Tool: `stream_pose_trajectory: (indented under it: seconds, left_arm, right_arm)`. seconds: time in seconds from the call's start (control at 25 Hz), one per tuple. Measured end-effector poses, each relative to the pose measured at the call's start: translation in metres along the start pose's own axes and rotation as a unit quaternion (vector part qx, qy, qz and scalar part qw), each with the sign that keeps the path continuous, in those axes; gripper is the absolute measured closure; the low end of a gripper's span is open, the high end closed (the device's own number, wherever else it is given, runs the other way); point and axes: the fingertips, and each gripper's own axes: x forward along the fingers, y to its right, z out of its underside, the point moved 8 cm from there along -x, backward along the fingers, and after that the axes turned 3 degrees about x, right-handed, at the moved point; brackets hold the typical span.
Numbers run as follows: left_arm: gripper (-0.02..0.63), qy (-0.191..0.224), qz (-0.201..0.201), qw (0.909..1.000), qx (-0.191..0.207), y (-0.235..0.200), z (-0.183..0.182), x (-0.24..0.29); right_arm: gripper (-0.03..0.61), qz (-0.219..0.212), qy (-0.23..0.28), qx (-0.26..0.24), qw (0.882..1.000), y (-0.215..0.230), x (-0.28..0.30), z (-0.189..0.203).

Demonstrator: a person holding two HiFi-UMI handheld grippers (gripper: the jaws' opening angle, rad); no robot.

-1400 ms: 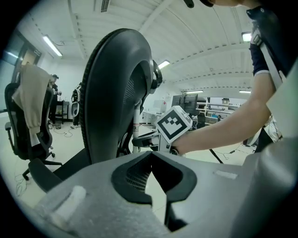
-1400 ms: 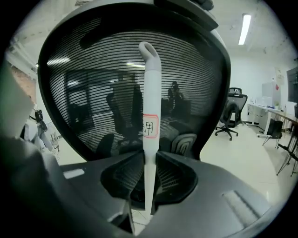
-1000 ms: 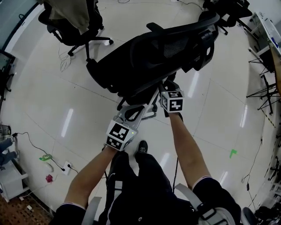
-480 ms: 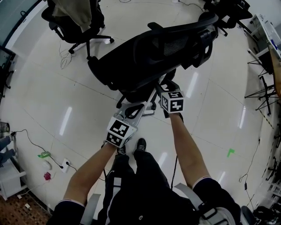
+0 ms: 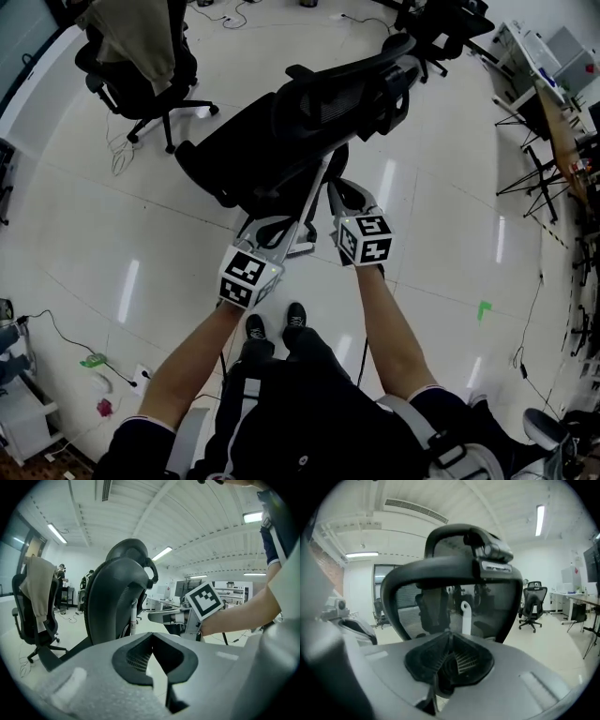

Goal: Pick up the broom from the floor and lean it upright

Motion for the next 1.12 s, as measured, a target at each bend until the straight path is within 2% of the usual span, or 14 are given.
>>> stream_pose_trajectory:
  seconds: [0.08,0.24,0.56,0.8,1.12]
  left_arm:
    - [0.614,0.003,0.01,0.9999,-0.003,0.005,-0.007,-0.006]
    - [0.614,0.003,0.018,0.9998,-0.013,0.01,-0.016,-0.019]
    - [0.614,0.016,0.016,0.9985,-0.05,0.011,-0.039,-0.054]
    - [0.614,0.022,0.02,0.9989,-0.037,0.013,-0.056,-0.068]
    - [0.614,0.029,0.029,0.9985,-0.037,0.012,-0.076,-0.071]
  right_arm:
    - [0.572,0.006,0.023,0.003,1.0,-0.01,-0.02,-0.013]
    - [0.572,0.003,0.052,0.01,0.999,-0.034,-0.055,-0.029]
    - [0.574,-0.01,0.071,0.013,0.997,-0.083,-0.1,-0.04]
    - [0.572,-0.034,0.082,-0.004,0.996,-0.102,-0.113,-0.058]
    - [0.572,-0.028,0.084,0.0,0.996,-0.105,-0.116,-0.065]
